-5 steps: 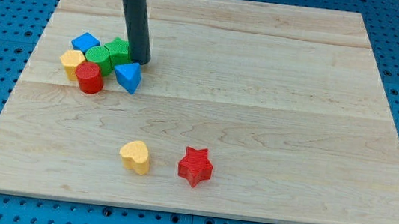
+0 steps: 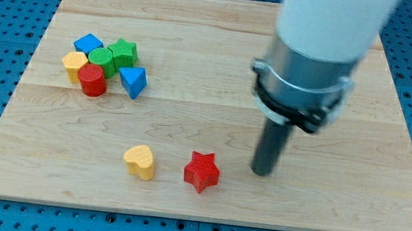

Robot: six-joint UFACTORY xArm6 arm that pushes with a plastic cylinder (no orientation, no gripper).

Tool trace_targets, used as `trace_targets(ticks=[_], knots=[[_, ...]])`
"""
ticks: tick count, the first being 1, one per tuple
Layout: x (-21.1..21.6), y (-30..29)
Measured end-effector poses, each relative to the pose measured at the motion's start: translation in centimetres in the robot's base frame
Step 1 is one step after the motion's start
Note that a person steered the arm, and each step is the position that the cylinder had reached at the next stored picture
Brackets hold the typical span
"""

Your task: Move the red star vertically to the blue triangle

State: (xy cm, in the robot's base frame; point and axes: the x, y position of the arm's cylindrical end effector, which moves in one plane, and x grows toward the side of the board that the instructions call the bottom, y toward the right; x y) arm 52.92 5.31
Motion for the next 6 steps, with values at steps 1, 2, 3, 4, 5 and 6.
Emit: trace_targets(ticks=[1,2,3,4,5,6], knots=[[-5.7,-6.6],[-5.9,-15.7],[-6.8,-21.0],[-10.4,-17.5],[-11.6,-12.1],[-13.8,-12.4]])
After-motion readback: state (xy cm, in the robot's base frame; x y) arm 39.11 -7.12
